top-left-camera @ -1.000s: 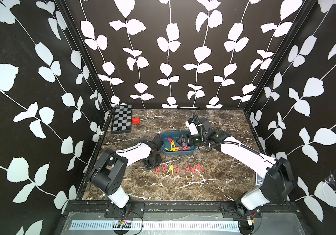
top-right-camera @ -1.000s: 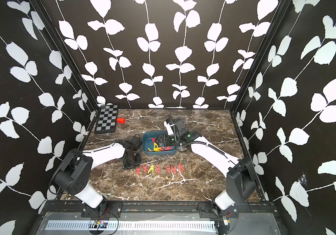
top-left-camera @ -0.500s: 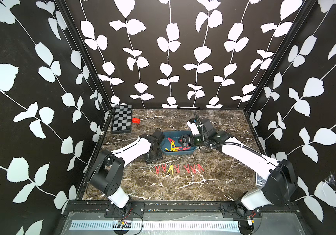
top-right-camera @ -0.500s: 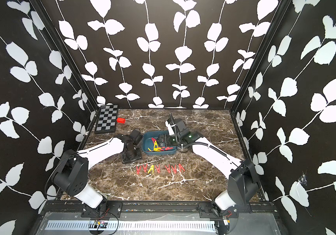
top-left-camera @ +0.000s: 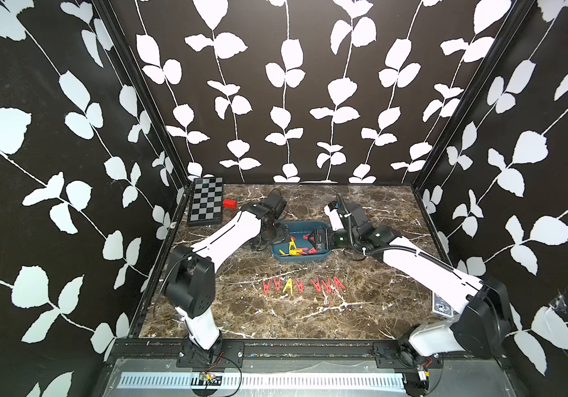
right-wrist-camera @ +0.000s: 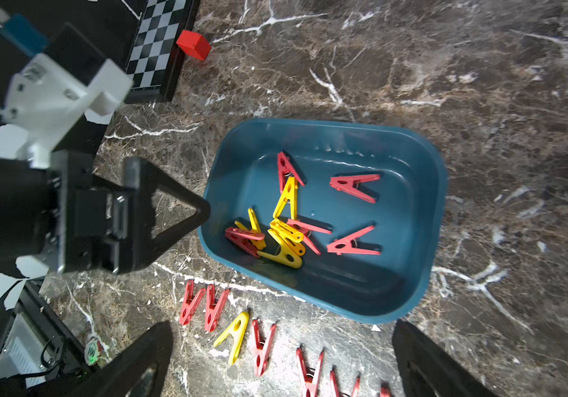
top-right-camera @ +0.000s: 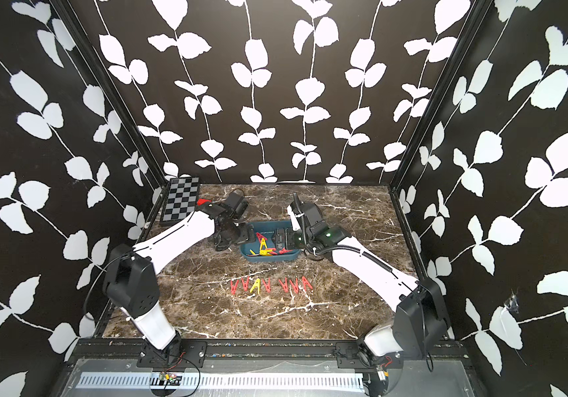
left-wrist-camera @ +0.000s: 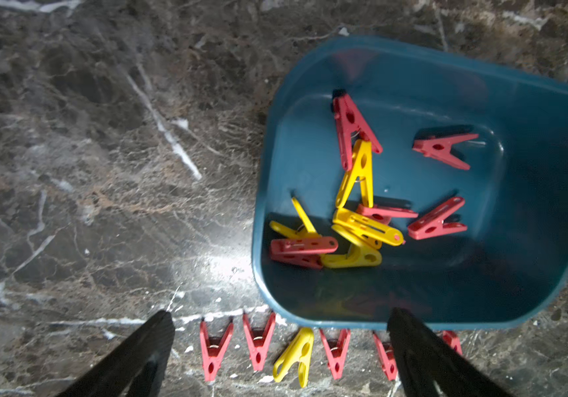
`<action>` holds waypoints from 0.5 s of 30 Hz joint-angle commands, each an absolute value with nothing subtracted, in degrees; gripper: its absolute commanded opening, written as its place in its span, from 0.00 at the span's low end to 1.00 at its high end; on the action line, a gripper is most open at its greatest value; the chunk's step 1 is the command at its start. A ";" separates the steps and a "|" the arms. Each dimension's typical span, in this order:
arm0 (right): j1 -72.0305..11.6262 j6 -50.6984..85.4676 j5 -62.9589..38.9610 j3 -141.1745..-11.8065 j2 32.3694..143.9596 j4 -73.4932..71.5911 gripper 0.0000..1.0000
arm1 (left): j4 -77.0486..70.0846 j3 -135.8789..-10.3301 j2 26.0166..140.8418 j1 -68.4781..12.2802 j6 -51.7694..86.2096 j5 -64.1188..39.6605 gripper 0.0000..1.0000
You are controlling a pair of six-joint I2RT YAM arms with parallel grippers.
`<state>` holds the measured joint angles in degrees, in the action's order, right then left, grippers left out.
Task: Take the clothespins out of the storage box
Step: Place the clothespin at the center of the board.
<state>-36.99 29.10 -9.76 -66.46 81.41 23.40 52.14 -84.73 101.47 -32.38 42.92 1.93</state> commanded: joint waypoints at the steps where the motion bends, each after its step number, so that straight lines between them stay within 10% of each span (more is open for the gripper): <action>1: -36.15 29.00 -8.33 -65.40 79.18 23.05 0.99 | 52.72 -88.54 104.15 -32.52 42.21 0.41 0.98; 15: -34.03 28.26 -6.81 -64.43 77.21 24.31 0.99 | 51.55 -99.58 117.39 -32.65 42.39 0.09 0.48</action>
